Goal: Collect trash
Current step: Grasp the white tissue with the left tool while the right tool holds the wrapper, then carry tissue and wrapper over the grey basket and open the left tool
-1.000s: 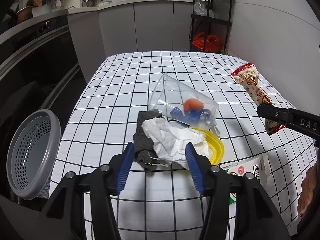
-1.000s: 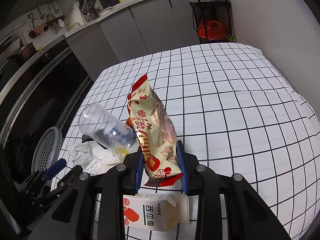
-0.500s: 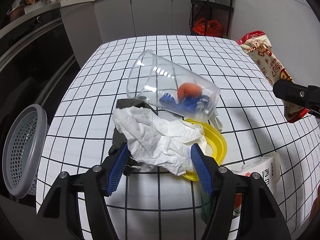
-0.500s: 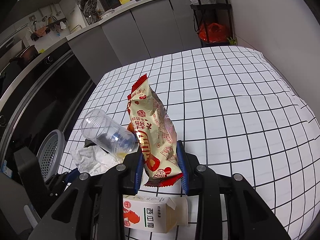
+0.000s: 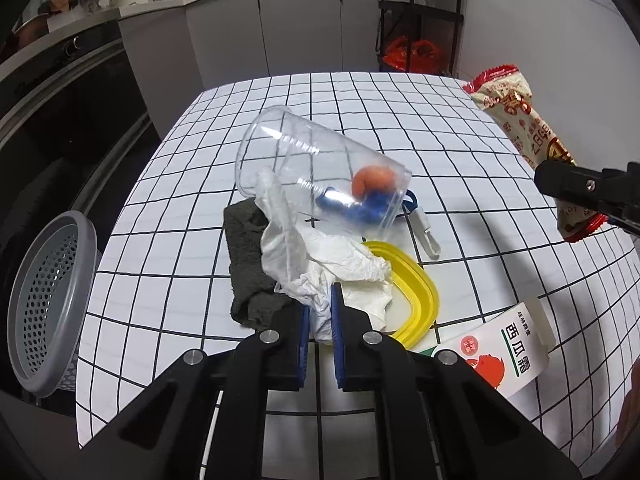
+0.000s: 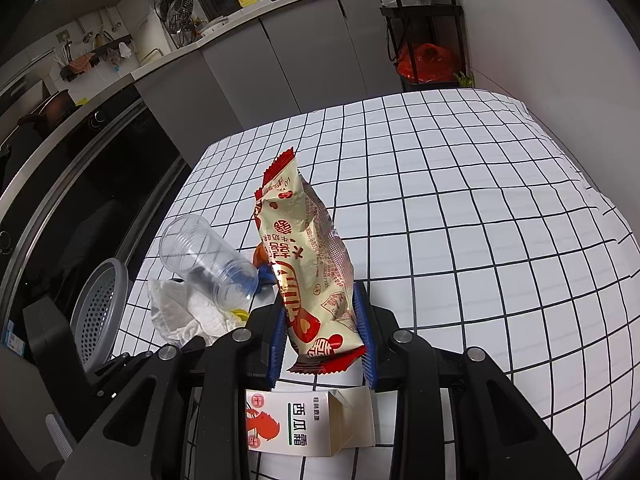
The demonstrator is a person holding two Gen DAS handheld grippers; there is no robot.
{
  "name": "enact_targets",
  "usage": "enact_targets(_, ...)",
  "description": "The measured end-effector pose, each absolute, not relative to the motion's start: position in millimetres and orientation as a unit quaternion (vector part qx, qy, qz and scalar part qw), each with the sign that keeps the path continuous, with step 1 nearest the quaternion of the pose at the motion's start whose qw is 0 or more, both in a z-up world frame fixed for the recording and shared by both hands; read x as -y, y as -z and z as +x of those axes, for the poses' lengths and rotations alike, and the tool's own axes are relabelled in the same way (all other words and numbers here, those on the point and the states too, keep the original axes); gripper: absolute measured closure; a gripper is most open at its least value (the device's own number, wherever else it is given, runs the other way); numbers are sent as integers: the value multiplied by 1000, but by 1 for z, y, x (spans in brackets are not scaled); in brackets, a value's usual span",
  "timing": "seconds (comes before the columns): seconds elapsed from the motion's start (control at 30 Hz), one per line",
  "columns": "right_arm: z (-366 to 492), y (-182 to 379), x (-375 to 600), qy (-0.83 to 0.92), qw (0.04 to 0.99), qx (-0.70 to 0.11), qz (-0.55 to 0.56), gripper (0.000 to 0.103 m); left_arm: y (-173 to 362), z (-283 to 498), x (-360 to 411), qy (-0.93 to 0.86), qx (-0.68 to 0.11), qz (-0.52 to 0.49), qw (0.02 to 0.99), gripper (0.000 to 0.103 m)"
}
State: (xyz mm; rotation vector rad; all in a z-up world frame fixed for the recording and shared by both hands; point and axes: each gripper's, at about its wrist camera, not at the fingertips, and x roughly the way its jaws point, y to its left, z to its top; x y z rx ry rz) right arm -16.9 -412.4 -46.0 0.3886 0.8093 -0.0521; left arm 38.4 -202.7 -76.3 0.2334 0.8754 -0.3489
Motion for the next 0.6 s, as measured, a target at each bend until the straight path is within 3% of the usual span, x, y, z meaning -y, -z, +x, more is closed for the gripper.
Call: enact_targets(0.6, -19, 43, 403, 21, 904, -389, 178, 73, 32, 24, 156, 161, -379, 103, 906, 93)
